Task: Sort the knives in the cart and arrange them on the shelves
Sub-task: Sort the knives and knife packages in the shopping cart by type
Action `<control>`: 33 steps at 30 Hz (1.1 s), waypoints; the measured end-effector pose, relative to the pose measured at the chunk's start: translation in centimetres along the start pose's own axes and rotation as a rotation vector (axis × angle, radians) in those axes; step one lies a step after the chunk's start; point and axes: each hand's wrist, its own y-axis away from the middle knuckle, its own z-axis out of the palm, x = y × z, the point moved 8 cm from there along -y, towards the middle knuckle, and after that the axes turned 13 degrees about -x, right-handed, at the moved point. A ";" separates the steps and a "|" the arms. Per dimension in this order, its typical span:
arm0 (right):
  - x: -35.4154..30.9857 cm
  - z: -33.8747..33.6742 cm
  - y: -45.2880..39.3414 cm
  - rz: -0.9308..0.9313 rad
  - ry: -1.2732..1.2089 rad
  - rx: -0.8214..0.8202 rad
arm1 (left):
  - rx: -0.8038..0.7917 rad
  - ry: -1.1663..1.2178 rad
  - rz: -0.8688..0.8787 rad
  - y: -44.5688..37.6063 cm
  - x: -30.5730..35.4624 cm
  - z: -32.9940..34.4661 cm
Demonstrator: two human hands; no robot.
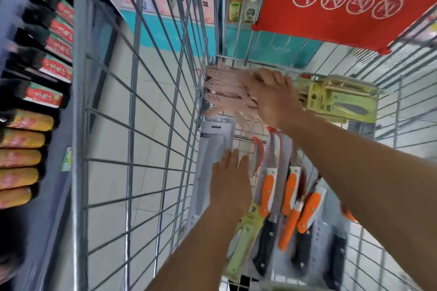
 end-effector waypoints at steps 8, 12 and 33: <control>-0.1 2.9 10.1 0.291 -0.300 0.022 | -0.007 -0.055 0.047 2.6 0.7 2.1; -1.0 7.7 17.2 0.423 -0.314 -0.138 | -0.015 -0.043 0.053 4.0 1.0 4.1; -4.6 14.5 30.4 0.341 -0.473 -0.475 | -0.055 0.055 -0.133 8.0 -0.5 10.9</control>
